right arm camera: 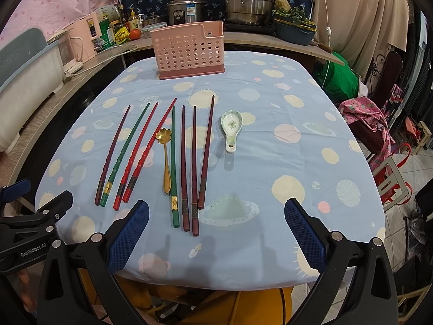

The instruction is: Organize utensils

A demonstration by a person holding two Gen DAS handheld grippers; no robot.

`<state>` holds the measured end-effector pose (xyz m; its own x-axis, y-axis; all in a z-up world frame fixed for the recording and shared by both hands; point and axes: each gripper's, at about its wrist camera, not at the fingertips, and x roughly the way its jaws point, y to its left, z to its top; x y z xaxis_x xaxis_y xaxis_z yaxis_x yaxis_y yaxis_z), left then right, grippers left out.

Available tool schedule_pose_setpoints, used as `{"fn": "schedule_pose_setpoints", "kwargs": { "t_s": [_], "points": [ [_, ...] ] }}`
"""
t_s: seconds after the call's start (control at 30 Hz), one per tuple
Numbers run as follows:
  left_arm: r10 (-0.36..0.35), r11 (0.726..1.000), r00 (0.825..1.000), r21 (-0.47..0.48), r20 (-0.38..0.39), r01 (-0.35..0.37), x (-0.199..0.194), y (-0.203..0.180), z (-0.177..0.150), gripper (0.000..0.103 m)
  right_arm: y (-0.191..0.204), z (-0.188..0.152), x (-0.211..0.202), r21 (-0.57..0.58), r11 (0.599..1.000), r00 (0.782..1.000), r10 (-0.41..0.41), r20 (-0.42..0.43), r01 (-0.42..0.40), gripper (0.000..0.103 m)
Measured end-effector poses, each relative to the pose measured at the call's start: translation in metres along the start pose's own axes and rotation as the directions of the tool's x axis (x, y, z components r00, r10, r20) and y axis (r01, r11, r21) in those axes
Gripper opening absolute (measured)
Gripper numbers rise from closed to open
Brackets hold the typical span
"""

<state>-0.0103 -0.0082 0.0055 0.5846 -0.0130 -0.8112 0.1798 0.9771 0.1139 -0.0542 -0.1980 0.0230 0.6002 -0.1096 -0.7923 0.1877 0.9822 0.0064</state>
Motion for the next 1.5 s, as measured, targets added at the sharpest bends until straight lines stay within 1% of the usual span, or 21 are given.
{"fn": "schedule_pose_setpoints", "kwargs": {
  "t_s": [0.7,0.87,0.97,1.03,1.13,1.2,1.27,1.4,1.47,1.5],
  "points": [
    [-0.004,1.000,1.000,-0.003,-0.004,0.004,0.001,-0.001,0.000,0.096,0.000,0.000,0.001,0.001,1.000,1.000,-0.001,0.000,0.001,0.096],
    [-0.036,0.999,0.999,-0.040,-0.034,0.035,0.016,0.005,0.005,0.096,-0.002,0.000,0.004,0.010,1.000,1.000,-0.007,-0.004,0.007,0.096],
    [-0.043,0.997,0.998,-0.068,-0.047,0.040,0.030,0.012,0.011,0.096,-0.006,0.002,0.009,0.021,1.000,1.000,-0.015,-0.002,0.015,0.096],
    [-0.065,0.994,0.996,-0.091,-0.057,0.060,0.041,0.018,0.014,0.096,-0.011,0.005,0.016,0.029,1.000,1.000,-0.013,0.000,0.013,0.096],
    [-0.087,0.991,0.993,-0.111,-0.085,0.077,0.058,0.022,0.017,0.091,-0.013,0.009,0.022,0.030,0.999,1.000,-0.011,-0.003,0.011,0.096],
    [-0.093,0.991,0.991,-0.106,-0.096,0.083,0.067,0.021,0.018,0.089,-0.013,0.011,0.025,0.030,0.999,1.000,-0.010,-0.005,0.011,0.096],
    [-0.094,0.992,0.990,-0.096,-0.110,0.083,0.075,0.018,0.018,0.084,-0.013,0.013,0.027,0.031,1.000,1.000,-0.003,-0.005,0.003,0.095],
    [-0.105,0.990,0.987,-0.105,-0.126,0.092,0.086,0.018,0.017,0.078,-0.014,0.016,0.031,0.033,0.999,1.000,0.002,-0.009,-0.002,0.093],
    [-0.117,0.989,0.983,-0.105,-0.140,0.103,0.090,0.019,0.016,0.070,-0.013,0.018,0.033,0.033,0.999,1.000,0.004,-0.011,-0.004,0.091],
    [-0.126,0.988,0.981,-0.105,-0.147,0.111,0.091,0.019,0.015,0.070,-0.014,0.018,0.033,0.034,0.999,1.000,0.006,-0.011,-0.005,0.090]
  ]
}}
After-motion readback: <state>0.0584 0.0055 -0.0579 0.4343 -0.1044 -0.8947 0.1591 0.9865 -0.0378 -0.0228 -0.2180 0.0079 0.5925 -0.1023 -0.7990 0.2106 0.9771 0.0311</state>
